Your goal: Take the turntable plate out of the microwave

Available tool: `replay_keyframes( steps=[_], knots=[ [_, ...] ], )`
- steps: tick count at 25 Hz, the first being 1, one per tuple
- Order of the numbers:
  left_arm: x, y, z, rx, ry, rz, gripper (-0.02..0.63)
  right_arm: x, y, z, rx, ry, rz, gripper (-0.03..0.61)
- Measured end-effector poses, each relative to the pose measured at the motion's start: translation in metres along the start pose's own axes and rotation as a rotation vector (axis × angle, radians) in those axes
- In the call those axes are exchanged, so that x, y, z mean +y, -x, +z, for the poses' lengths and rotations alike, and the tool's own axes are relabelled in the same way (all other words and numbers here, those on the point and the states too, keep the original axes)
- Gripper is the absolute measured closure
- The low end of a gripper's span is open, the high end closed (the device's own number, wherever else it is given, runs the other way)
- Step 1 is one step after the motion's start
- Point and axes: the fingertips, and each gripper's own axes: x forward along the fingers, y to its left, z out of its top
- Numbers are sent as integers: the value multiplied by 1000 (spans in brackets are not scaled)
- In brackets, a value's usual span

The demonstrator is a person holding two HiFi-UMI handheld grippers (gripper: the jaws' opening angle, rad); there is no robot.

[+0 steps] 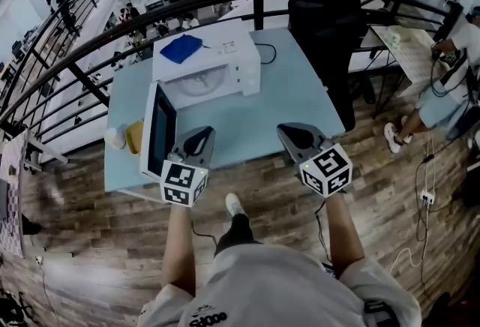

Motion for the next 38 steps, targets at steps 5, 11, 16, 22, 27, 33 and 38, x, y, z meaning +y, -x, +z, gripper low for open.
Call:
replay_keyframes(
  steps=[5, 11, 16, 22, 27, 33, 38],
  knots=[
    [55, -57, 4, -7, 13, -28, 588, -40, -61, 13, 15, -1, -36, 572],
    [118, -109, 19, -72, 50, -21, 588, -72, -130, 32, 46, 12, -57, 574],
    [155, -143, 7, -76, 92, -18, 595, -81, -190, 27, 106, 24, -15, 574],
    [184, -176, -30, -20, 152, 1, 595, -94, -251, 5, 150, 4, 13, 572],
    [203, -193, -64, 43, 211, 49, 595, -111, -294, -23, 210, -19, 64, 573],
    [215, -199, -97, 104, 370, 177, 595, -111, -331, -41, 235, -56, 280, 574],
    [225, -203, -123, 116, 502, 293, 595, -114, -353, -59, 255, -37, 358, 573]
  ],
)
